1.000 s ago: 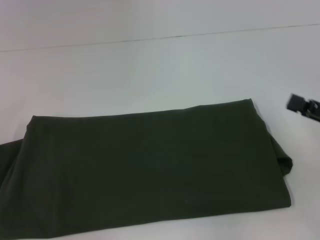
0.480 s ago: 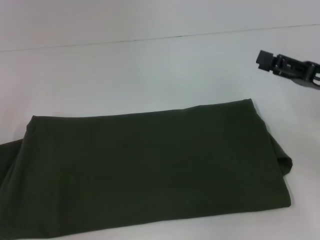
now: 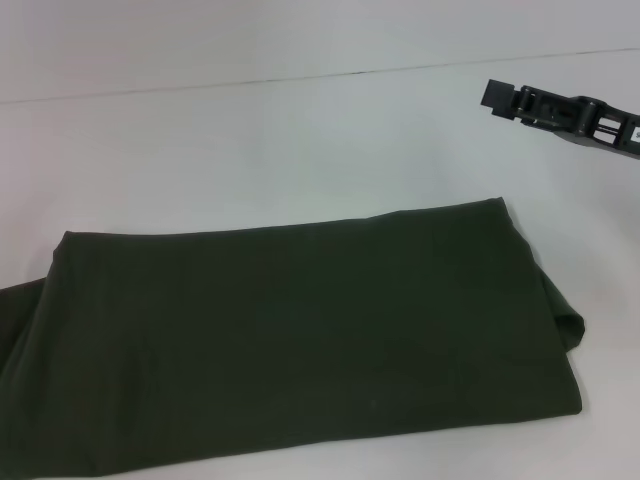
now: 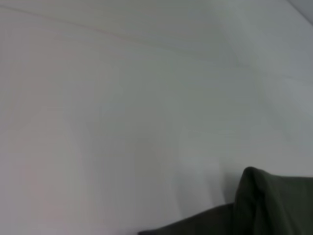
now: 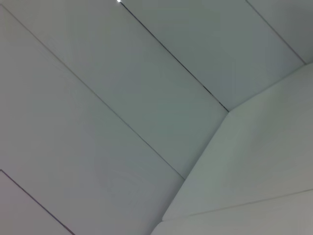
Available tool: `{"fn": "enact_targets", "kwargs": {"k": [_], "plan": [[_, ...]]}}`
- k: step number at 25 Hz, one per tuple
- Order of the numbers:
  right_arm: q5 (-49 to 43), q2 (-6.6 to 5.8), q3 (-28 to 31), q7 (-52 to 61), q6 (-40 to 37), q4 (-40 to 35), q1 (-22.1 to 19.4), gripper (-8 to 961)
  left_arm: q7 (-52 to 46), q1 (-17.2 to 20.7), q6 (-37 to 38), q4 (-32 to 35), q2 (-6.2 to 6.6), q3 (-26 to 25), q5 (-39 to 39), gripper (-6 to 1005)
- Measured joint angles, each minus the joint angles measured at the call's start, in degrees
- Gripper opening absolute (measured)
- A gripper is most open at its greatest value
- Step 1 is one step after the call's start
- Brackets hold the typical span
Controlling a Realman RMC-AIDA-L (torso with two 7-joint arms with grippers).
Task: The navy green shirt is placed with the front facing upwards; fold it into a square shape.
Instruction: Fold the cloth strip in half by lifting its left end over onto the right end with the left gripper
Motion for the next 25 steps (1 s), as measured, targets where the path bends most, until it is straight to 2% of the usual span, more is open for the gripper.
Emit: {"fn": "enact_targets", "kwargs": {"k": [25], "plan": [[-0.02, 0.10, -0.46, 0.56, 0.08, -0.07, -0.03, 887, -2.21, -1.93, -4.70, -3.73, 0.35, 2.84, 3.95, 947]]}}
